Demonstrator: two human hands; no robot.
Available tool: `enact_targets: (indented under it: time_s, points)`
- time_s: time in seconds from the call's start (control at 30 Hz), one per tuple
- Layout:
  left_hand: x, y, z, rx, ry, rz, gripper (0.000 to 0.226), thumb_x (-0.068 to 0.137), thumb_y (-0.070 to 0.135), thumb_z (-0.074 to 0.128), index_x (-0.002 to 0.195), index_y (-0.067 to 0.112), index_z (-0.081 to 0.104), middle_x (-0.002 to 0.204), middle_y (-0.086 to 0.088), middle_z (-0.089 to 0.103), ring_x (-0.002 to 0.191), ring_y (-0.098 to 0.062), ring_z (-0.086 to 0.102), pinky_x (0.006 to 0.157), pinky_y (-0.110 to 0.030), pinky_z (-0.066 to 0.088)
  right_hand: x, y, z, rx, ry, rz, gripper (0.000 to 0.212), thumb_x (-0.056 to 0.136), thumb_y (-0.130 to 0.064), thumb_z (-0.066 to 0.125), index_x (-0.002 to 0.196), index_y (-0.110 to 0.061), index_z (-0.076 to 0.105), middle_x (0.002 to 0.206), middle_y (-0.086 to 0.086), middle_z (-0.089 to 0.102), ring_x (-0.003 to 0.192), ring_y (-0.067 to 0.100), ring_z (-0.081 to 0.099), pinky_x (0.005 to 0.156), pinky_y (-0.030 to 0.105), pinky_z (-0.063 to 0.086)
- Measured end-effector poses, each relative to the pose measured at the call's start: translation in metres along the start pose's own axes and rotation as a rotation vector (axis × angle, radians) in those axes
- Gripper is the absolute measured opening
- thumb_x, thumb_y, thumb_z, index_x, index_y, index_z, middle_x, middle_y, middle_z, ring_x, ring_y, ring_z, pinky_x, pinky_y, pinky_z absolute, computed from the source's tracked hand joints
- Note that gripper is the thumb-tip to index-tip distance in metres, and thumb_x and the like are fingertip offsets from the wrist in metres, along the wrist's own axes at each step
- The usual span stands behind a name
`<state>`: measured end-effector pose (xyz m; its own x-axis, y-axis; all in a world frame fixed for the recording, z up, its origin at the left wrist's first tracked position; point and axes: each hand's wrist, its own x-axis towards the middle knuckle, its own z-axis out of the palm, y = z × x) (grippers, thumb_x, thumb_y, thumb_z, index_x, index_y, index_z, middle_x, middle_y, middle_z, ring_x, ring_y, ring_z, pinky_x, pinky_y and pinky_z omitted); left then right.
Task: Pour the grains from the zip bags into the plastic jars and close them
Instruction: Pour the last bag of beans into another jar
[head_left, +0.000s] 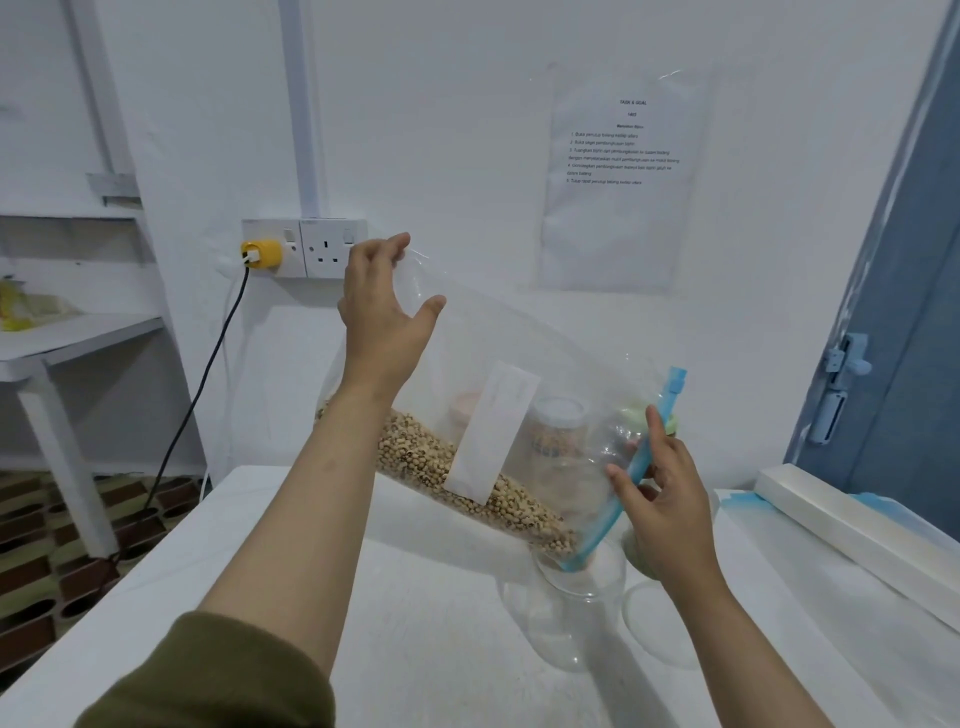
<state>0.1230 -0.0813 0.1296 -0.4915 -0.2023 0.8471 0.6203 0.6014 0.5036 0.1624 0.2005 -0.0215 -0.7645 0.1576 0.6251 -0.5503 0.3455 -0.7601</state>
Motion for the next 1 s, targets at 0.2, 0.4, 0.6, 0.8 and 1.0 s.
enact_targets:
  time_s: [0.2,0.4,0.6,0.8,1.0]
  points:
    - [-0.0013,-0.0002,-0.0014,0.002,-0.002,0.009,0.065,0.078,0.032,0.069,0.137,0.018,0.048,0.123,0.011,0.036,0.122,-0.007,0.046,0.107,-0.053,0.039,-0.0008,0.0009,0.0012,-0.011,0.000,0.002,0.072,0.091,-0.019,0.067,0.151,-0.035,0.032,0.118,-0.012,0.051,0.115,-0.001,0.055,0.092,0.020,0.051]
    - [-0.0019,-0.0018,-0.0013,0.004,-0.003,0.013,0.064,0.078,0.030,0.070,0.137,0.017,0.048,0.124,0.011,0.037,0.121,-0.005,0.046,0.106,-0.053,0.039,-0.0016,0.0020,0.0005,-0.023,-0.010,0.004,0.073,0.090,-0.024,0.066,0.152,-0.035,0.031,0.117,-0.013,0.050,0.116,0.004,0.055,0.091,0.020,0.050]
    - [-0.0016,0.0001,0.0006,0.005,-0.002,0.026,0.063,0.079,0.029,0.070,0.137,0.018,0.048,0.124,0.012,0.037,0.121,-0.005,0.046,0.106,-0.054,0.039,-0.0020,0.0028,-0.0008,-0.006,-0.007,0.015,0.073,0.090,-0.021,0.067,0.153,-0.032,0.032,0.122,-0.008,0.051,0.115,0.002,0.056,0.092,0.024,0.051]
    - [-0.0020,-0.0004,0.0023,0.013,-0.003,0.028,0.064,0.078,0.031,0.069,0.137,0.019,0.048,0.125,0.011,0.037,0.121,-0.004,0.046,0.106,-0.054,0.040,-0.0020,0.0042,-0.0006,0.000,-0.005,0.014,0.073,0.090,-0.020,0.068,0.153,-0.031,0.033,0.121,-0.007,0.052,0.115,0.003,0.057,0.095,0.029,0.053]
    - [-0.0013,-0.0026,0.0020,0.010,0.000,0.024,0.064,0.078,0.031,0.070,0.137,0.018,0.048,0.124,0.012,0.038,0.121,-0.006,0.047,0.106,-0.053,0.040,-0.0015,0.0032,-0.0001,0.016,-0.008,0.011,0.073,0.090,-0.020,0.067,0.153,-0.032,0.032,0.121,-0.009,0.053,0.115,0.003,0.058,0.094,0.028,0.052]
